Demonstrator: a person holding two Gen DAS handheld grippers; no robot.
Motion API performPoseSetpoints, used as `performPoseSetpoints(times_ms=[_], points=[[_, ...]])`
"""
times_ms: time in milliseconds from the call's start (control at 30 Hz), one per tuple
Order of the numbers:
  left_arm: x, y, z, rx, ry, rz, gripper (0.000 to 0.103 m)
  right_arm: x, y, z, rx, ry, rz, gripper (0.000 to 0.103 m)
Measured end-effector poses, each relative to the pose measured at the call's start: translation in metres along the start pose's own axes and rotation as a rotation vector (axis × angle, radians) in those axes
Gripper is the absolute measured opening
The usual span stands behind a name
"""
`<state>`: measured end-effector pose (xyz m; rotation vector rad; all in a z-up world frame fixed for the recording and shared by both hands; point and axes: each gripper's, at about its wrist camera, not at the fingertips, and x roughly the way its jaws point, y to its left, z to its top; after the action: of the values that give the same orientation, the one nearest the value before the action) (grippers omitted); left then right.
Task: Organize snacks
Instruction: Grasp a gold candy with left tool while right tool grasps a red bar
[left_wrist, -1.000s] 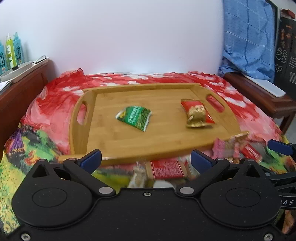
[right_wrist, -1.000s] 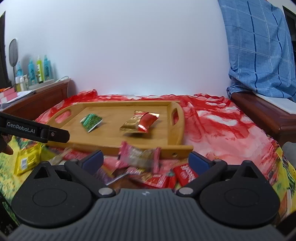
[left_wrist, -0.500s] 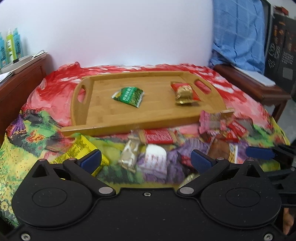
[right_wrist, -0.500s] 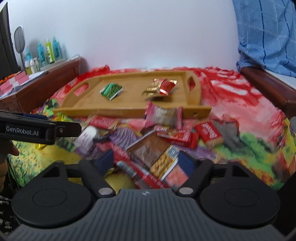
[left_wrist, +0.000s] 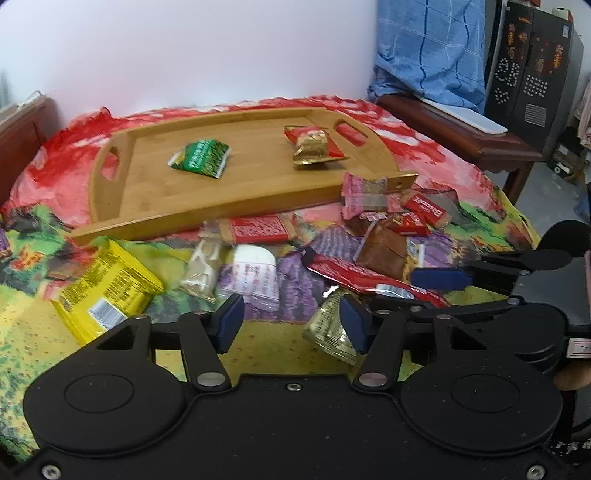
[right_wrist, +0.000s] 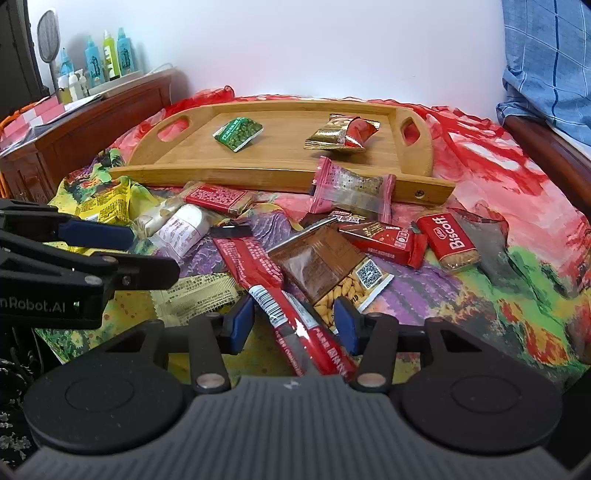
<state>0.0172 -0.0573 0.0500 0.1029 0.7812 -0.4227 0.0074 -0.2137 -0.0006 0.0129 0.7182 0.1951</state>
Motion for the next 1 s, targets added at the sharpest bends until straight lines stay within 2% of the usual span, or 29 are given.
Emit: performPoseSetpoints(times_ms=[33,300,500,633,733,900,967,1000], points=[[0.001,-0.001,0.0,-0.002,0.003,-0.004,0.055,0.0,0.0,0.001,-0.001,-0.002,0.0,0.043],[0.006,-0.011,-0.003,0.024,0.016,-0.029,0.055,-0.011,-0.003,0.002,0.024,-0.044,0.014,0.021],[0.017,-0.021,-0.005,0.052,0.033,-0.03,0.05,-0.01,-0.012,0.003,0.076,-0.038,0.019,0.02],[0.029,-0.023,-0.005,0.053,0.049,-0.02,0.042,-0.008,-0.014,0.003,0.093,-0.035,0.027,0.02],[0.034,-0.02,-0.006,0.028,0.064,-0.062,0.033,-0.008,-0.014,0.003,0.092,-0.037,0.027,0.021],[0.031,-0.024,-0.007,0.035,0.041,-0.059,0.025,-0.007,-0.014,0.002,0.097,-0.036,0.037,0.022],[0.028,-0.024,-0.007,0.031,0.026,-0.047,0.025,-0.006,-0.012,0.002,0.087,-0.037,0.034,0.027],[0.027,-0.024,-0.006,0.028,0.021,-0.042,0.025,-0.006,-0.011,0.001,0.081,-0.038,0.033,0.037]])
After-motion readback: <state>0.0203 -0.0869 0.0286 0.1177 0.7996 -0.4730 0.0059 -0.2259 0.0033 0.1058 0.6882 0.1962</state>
